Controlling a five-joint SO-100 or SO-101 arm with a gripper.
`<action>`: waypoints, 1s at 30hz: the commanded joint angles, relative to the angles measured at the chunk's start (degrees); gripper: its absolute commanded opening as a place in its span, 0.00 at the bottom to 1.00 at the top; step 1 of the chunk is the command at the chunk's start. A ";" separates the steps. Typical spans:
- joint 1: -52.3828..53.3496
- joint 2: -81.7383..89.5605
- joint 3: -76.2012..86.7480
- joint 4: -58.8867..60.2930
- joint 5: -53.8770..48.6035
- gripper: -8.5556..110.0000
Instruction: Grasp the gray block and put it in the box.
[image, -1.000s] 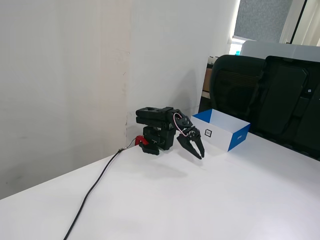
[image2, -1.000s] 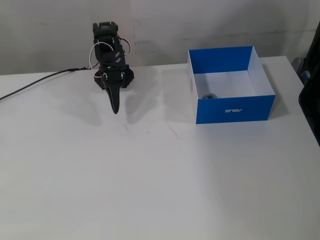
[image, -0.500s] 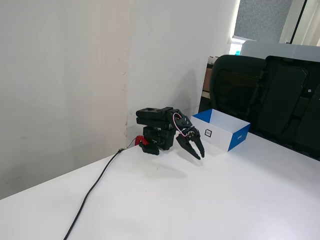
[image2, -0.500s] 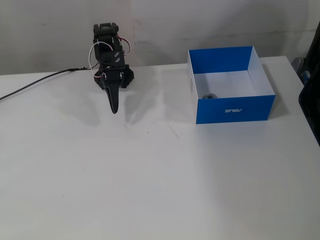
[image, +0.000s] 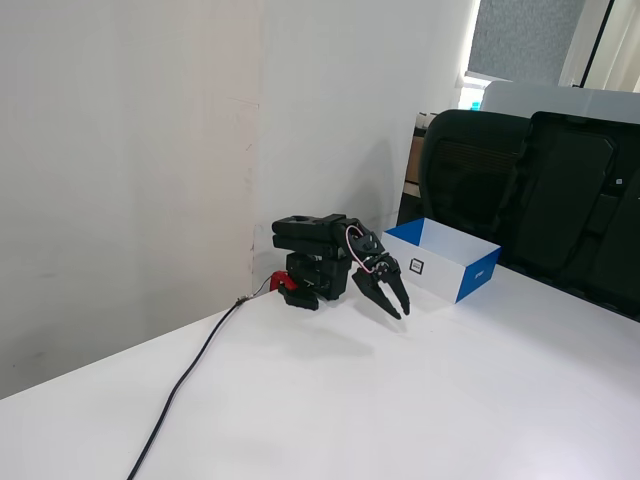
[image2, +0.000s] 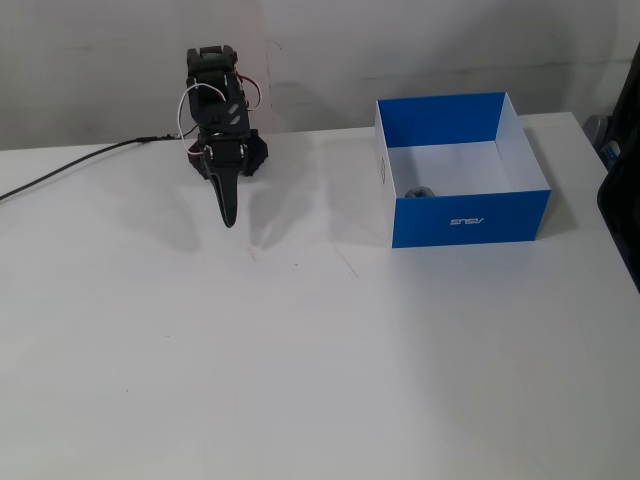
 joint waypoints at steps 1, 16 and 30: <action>0.09 1.14 3.34 0.26 -0.26 0.10; 0.09 1.23 3.34 0.26 -0.26 0.09; 0.09 1.23 3.34 0.26 -0.26 0.09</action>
